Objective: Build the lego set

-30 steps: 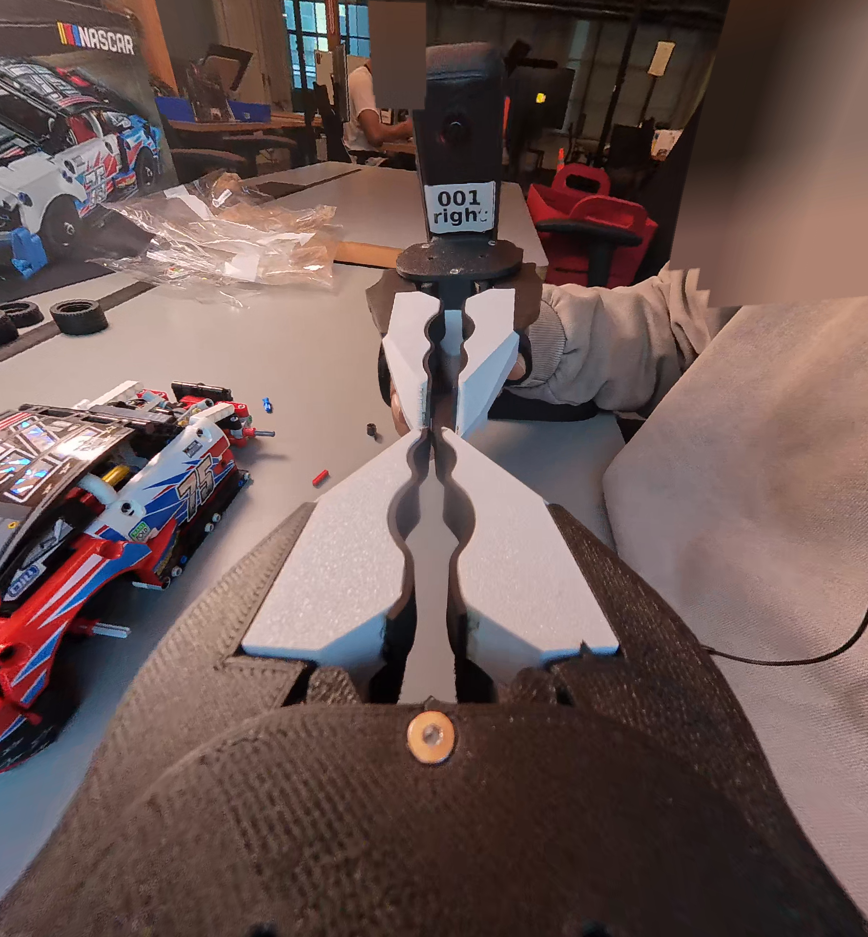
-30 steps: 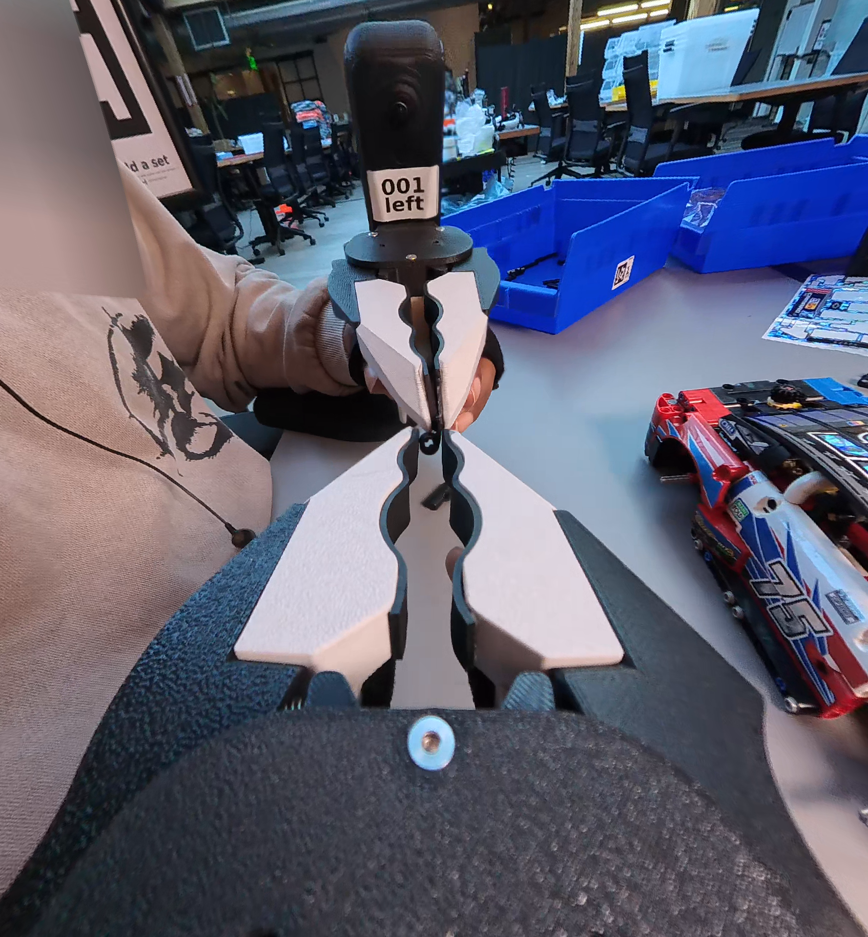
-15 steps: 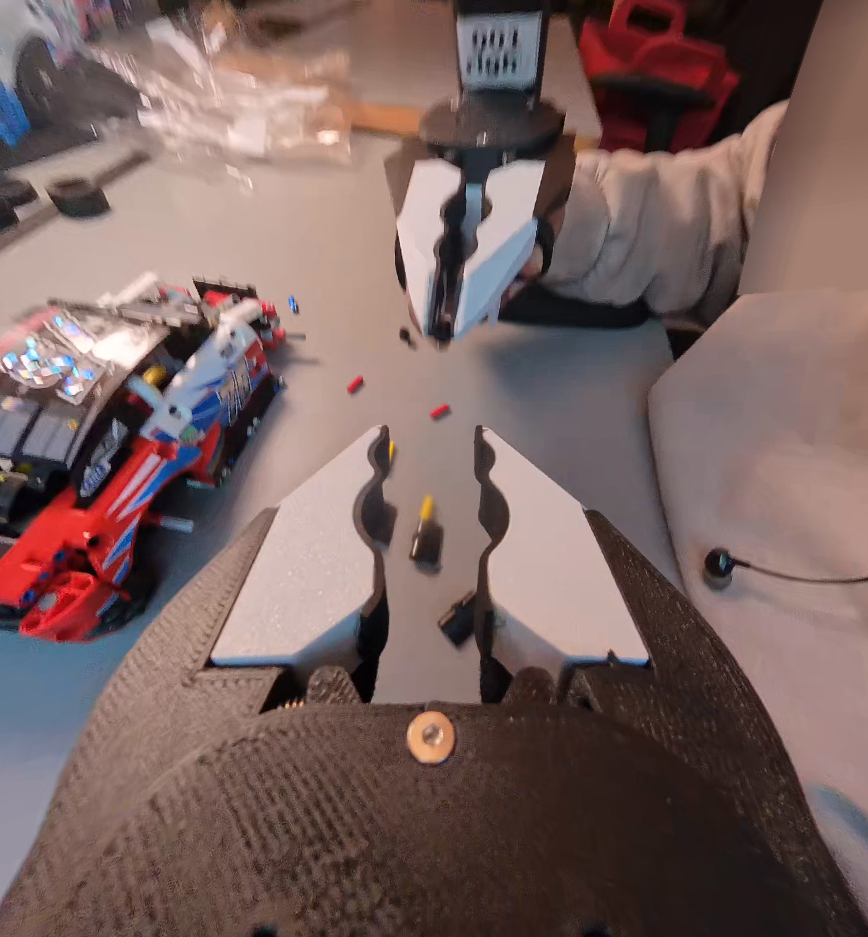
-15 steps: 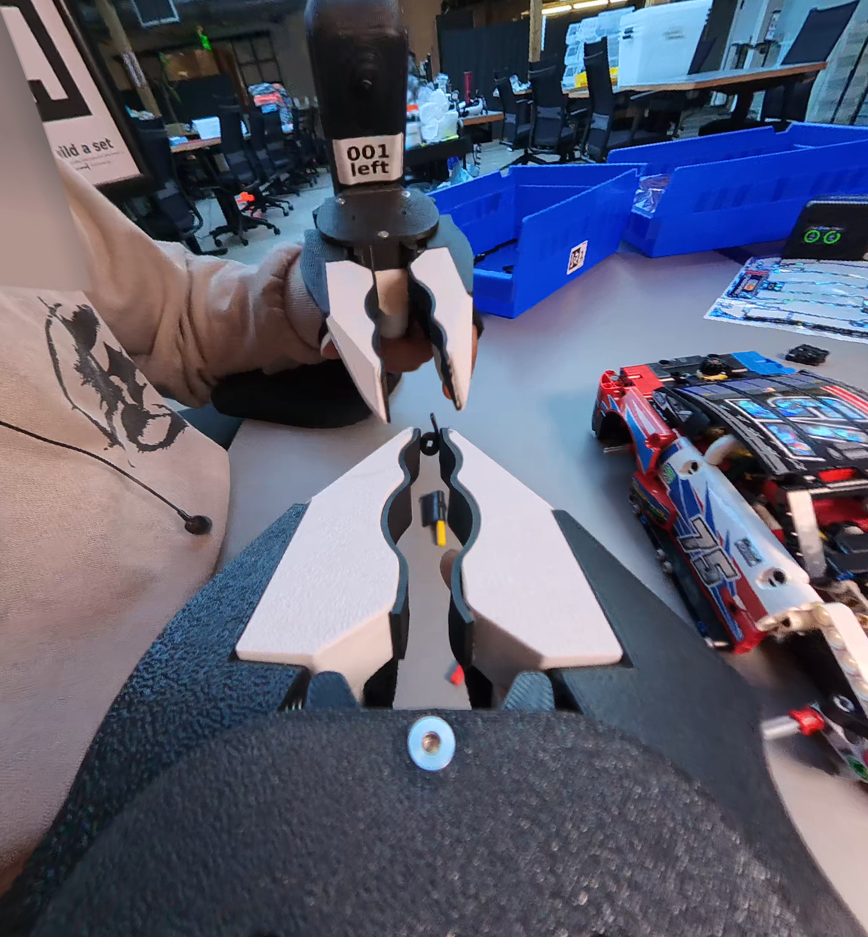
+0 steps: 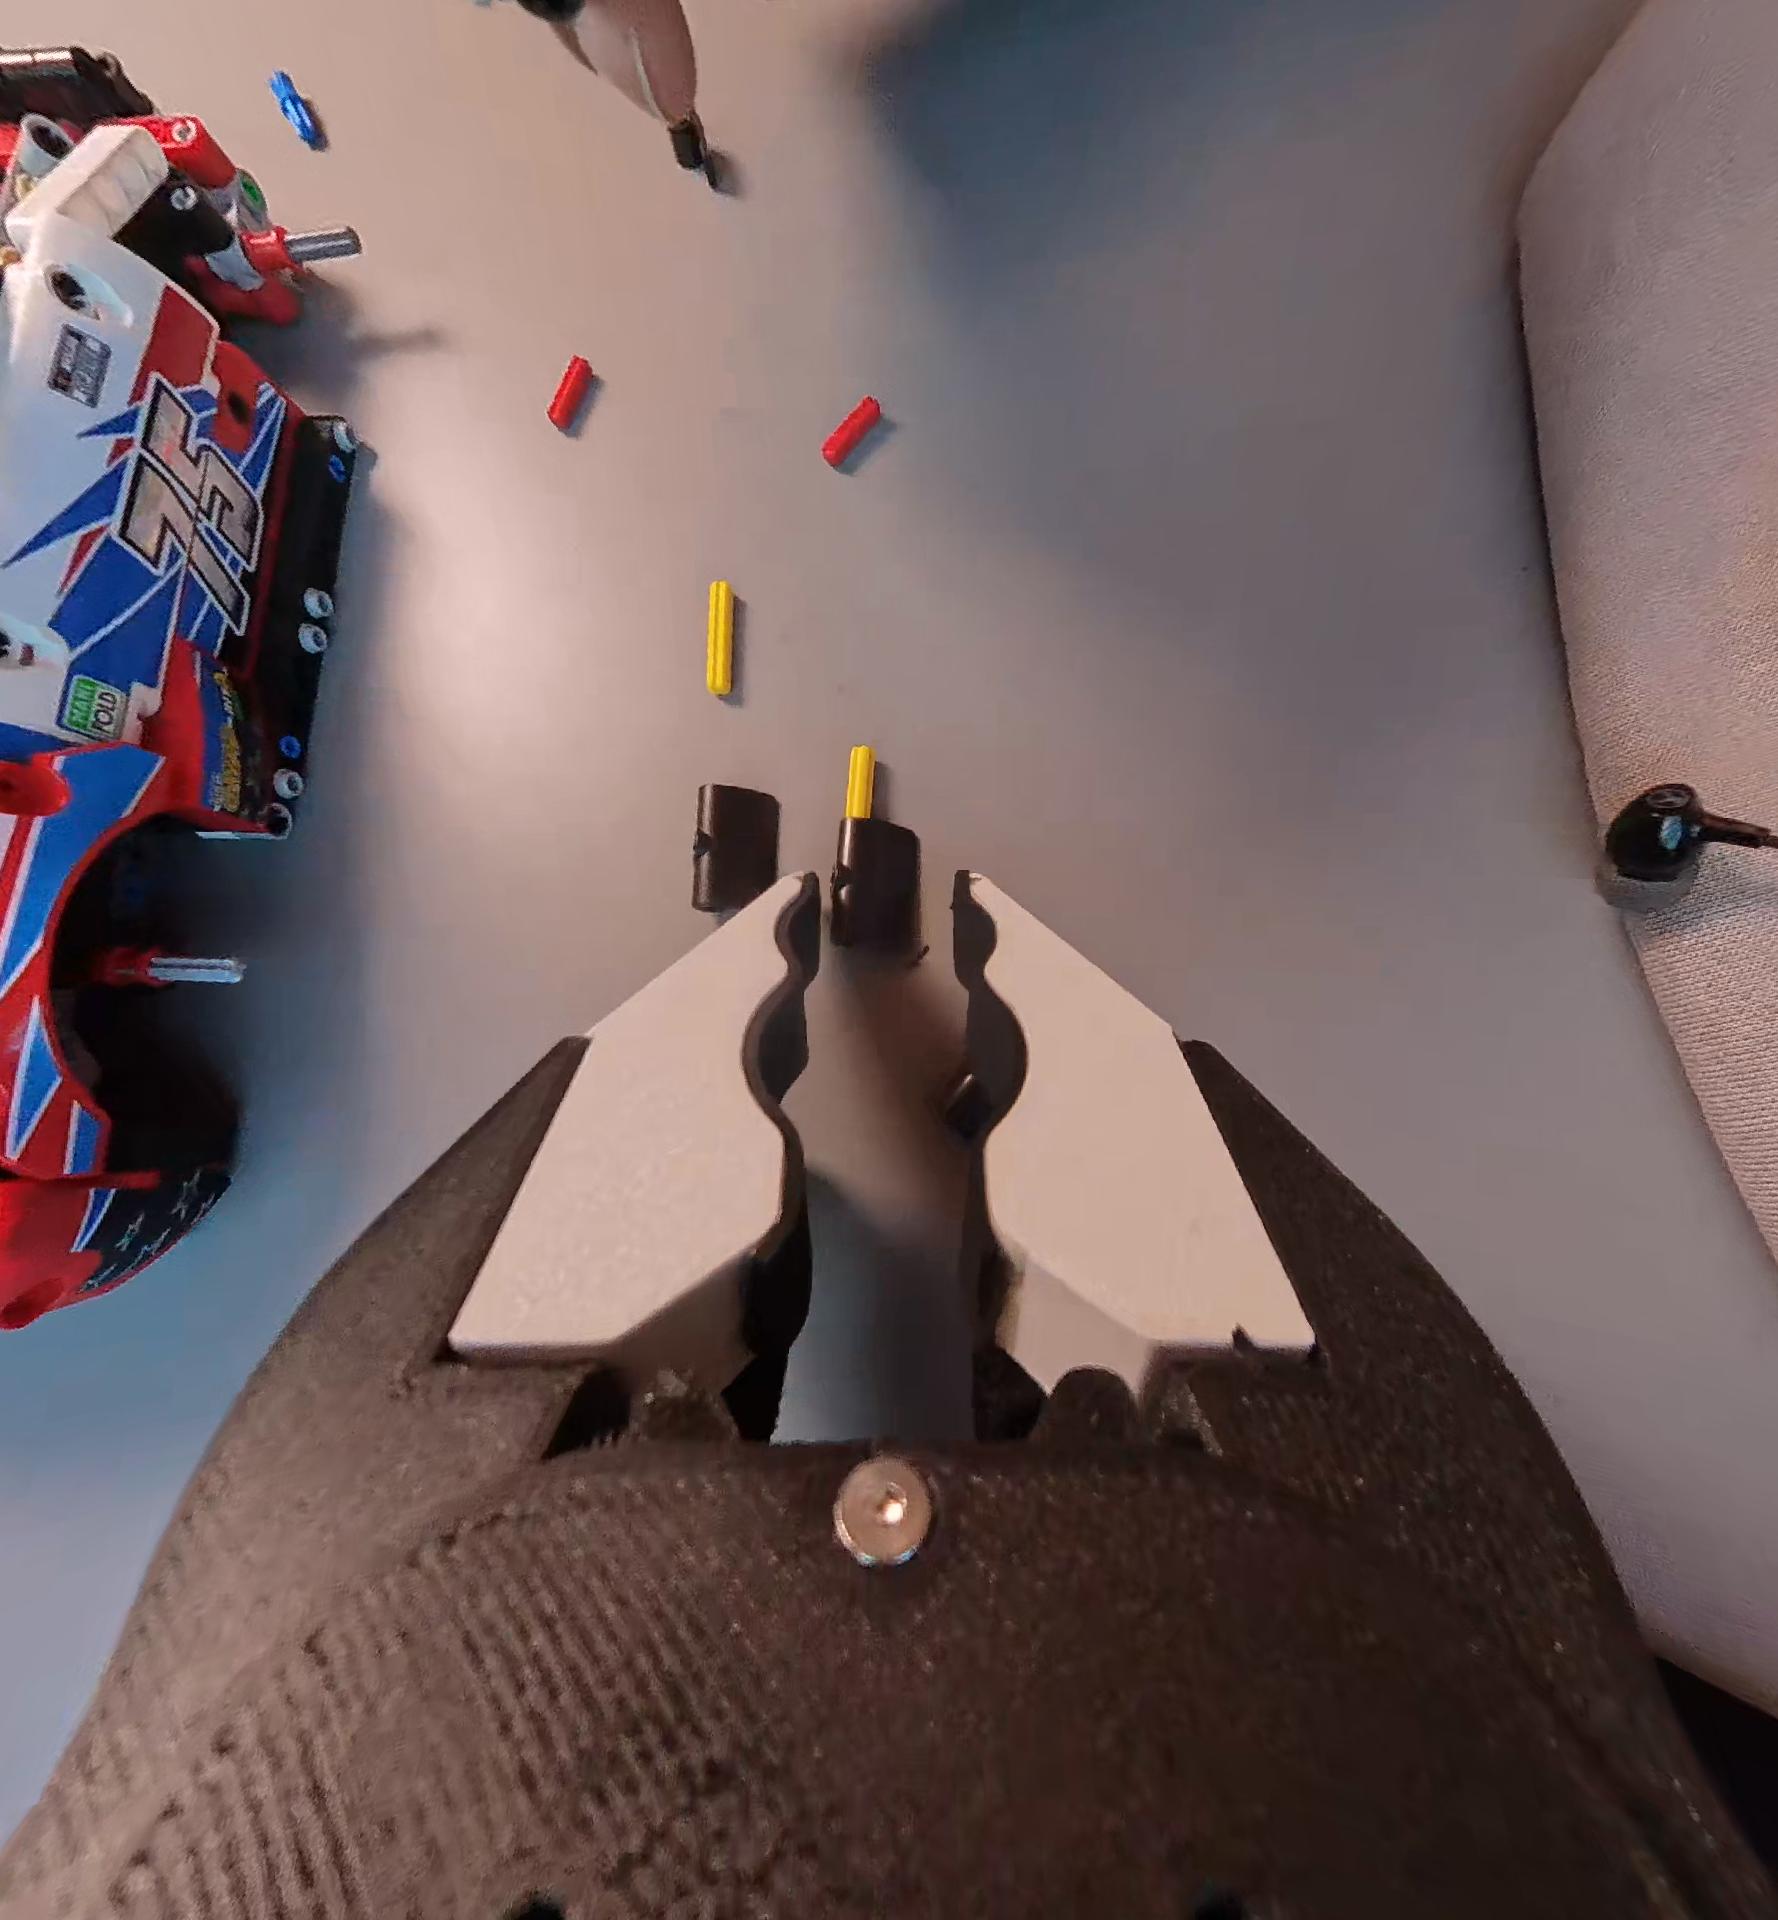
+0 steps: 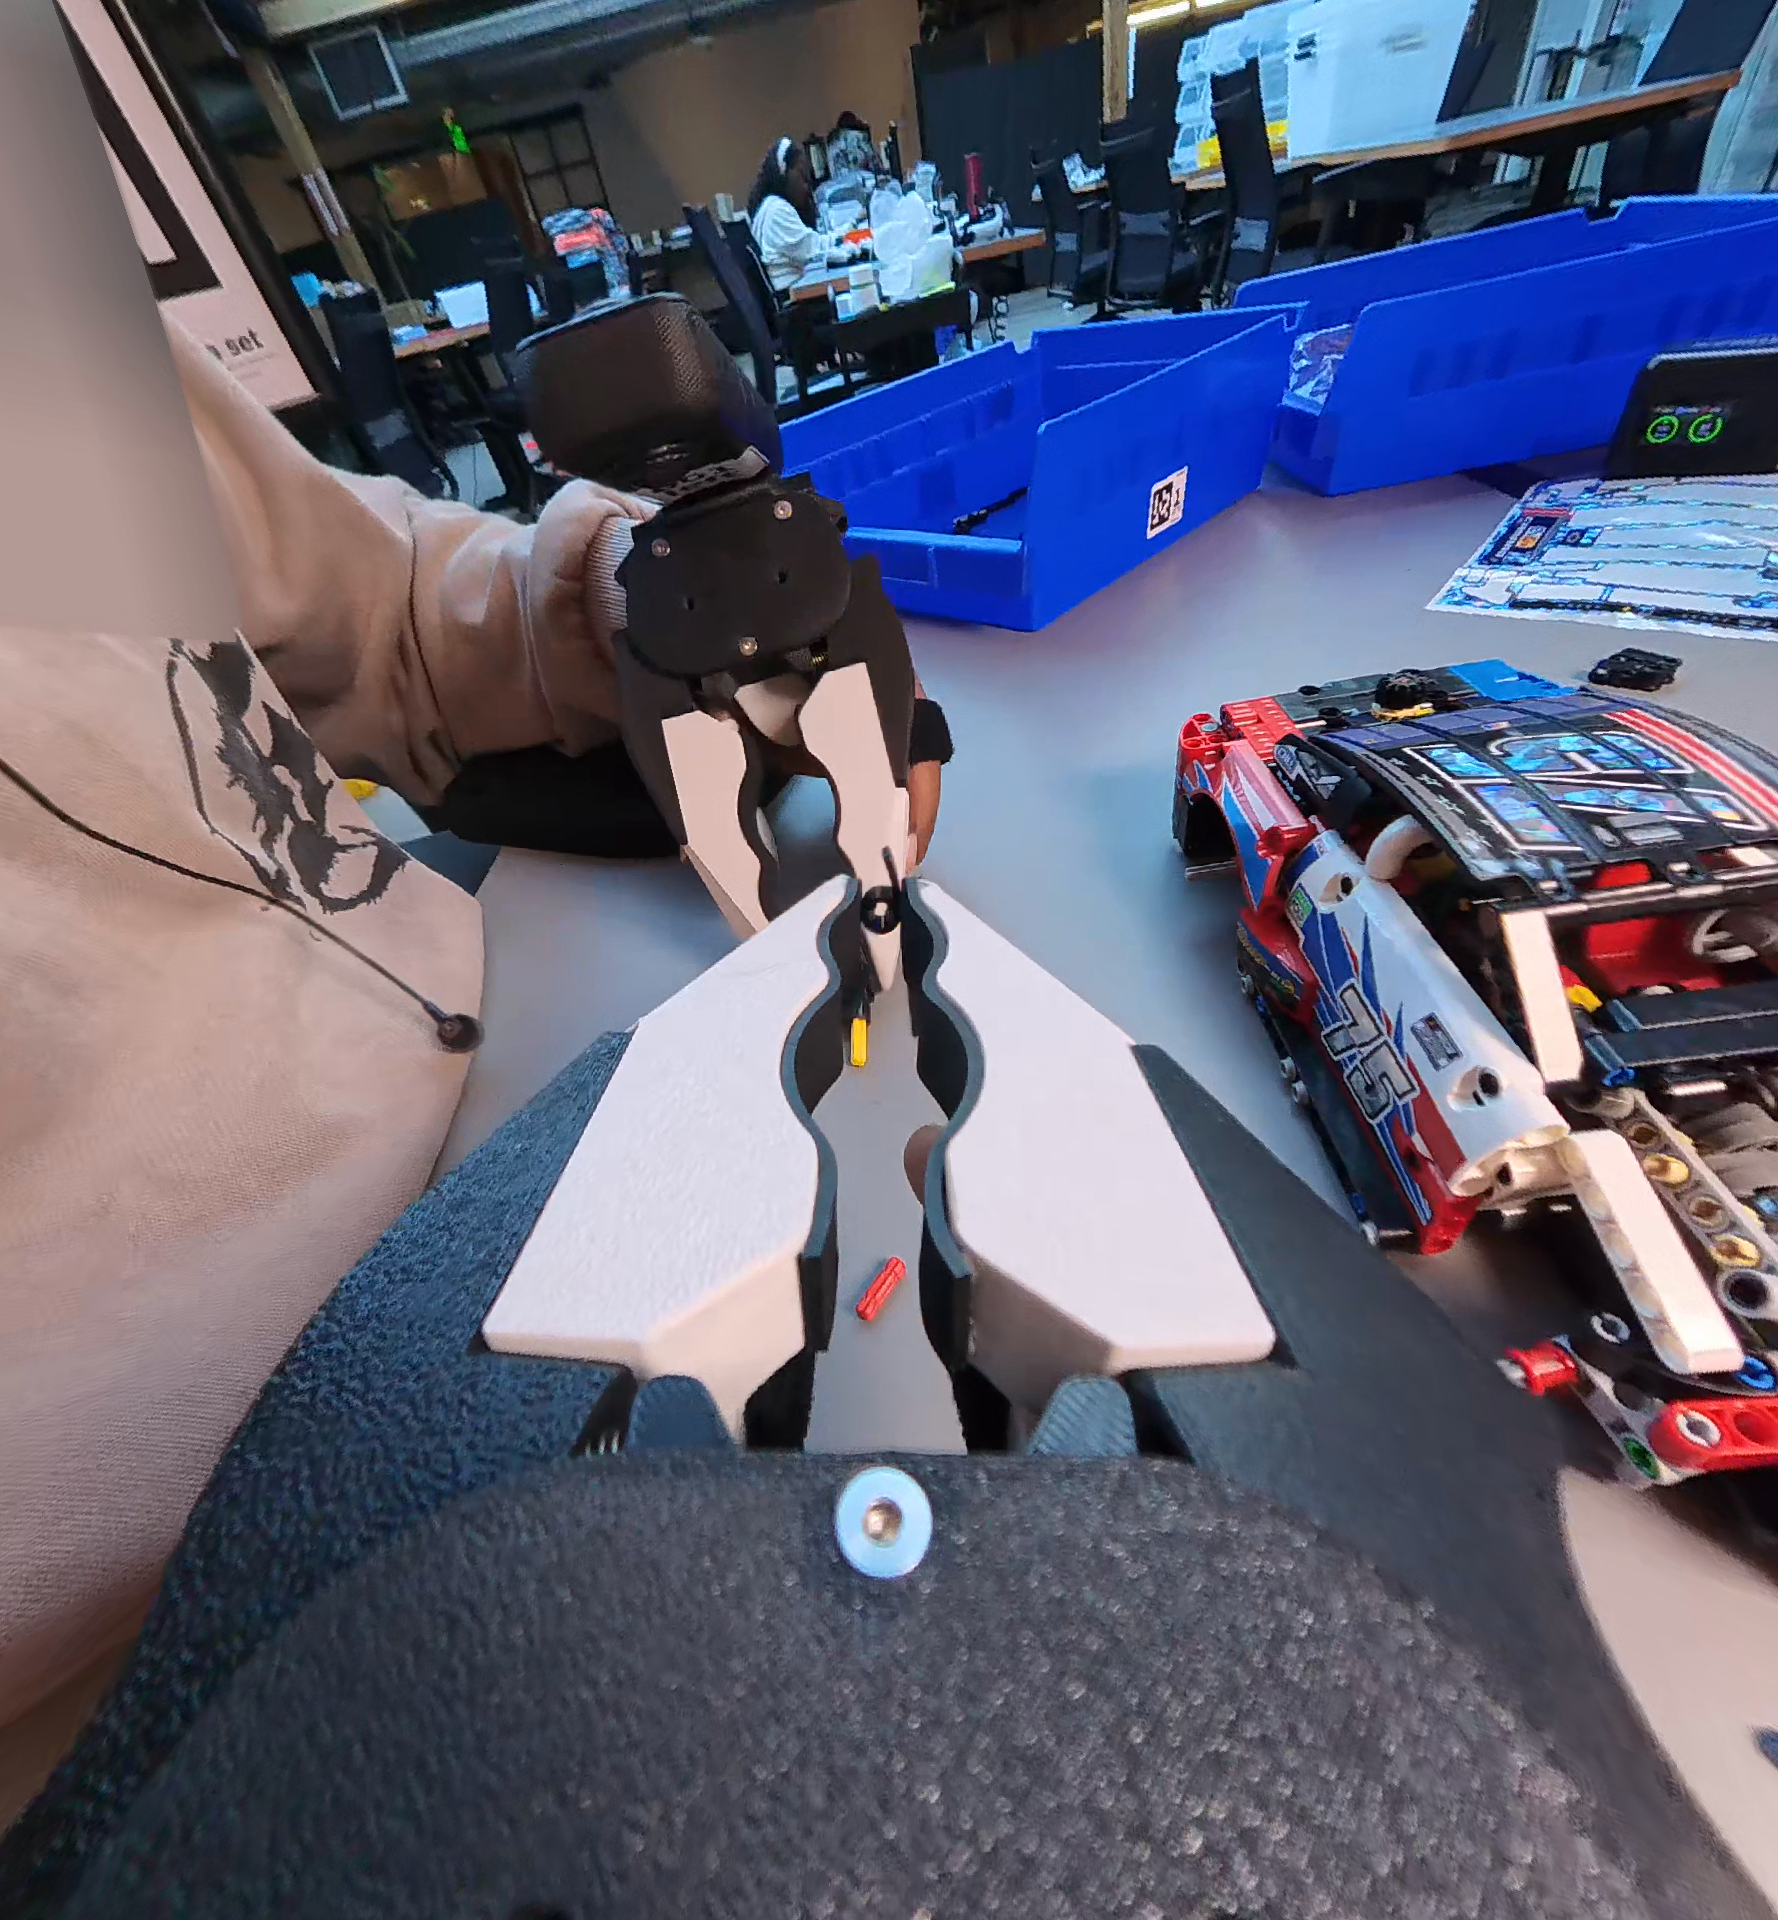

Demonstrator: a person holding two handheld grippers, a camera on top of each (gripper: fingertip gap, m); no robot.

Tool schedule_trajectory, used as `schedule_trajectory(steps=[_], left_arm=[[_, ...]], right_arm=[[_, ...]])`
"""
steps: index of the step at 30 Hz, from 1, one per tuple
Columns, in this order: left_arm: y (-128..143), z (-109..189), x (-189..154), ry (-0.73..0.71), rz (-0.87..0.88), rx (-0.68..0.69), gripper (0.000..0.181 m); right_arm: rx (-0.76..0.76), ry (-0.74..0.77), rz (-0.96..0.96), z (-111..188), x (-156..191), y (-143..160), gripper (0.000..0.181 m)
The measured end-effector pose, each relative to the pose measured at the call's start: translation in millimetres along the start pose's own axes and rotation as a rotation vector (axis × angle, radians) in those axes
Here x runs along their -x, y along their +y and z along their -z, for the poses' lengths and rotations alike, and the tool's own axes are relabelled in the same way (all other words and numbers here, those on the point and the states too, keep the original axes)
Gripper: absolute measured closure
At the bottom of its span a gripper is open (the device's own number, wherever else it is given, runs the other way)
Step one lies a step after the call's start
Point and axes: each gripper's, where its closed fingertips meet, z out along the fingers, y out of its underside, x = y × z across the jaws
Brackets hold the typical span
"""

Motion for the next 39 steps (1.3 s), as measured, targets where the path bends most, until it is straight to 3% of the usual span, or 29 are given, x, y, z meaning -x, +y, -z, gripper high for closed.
schedule_trajectory(steps=[2, 7, 14, 18, 22, 30, 39], left_arm=[[0, -1, -1, 0.016, 0.009, 0.003, 0.167], [-7, -2, 6, 0.047, 0.110, -0.070, 0.168], [-89, 53, -11, 0.528, 0.542, -0.594, 0.168], [-114, 62, -14, 0.743, 0.747, -0.743, 0.168], [-119, 55, -18, 0.814, 0.838, -0.754, 0.169], [-119, 55, -27, 0.859, 0.860, -0.750, 0.168], [-114, 47, -38, 0.921, 0.908, -0.672, 0.169]], right_arm=[[-0.012, 0.001, -0.015, 3, -2, -1, 0.177], [-0.012, -0.011, 0.013, 5, 3, -2, 0.176], [-0.132, -0.130, 0.046, 14, 27, -21, 0.176], [-0.182, -0.228, -0.028, 17, 38, -28, 0.177], [-0.200, -0.305, -0.083, 19, 44, -29, 0.177], [-0.164, -0.362, -0.080, 14, 53, -25, 0.177], [-0.049, -0.360, 0.041, 13, 62, -12, 0.176]])
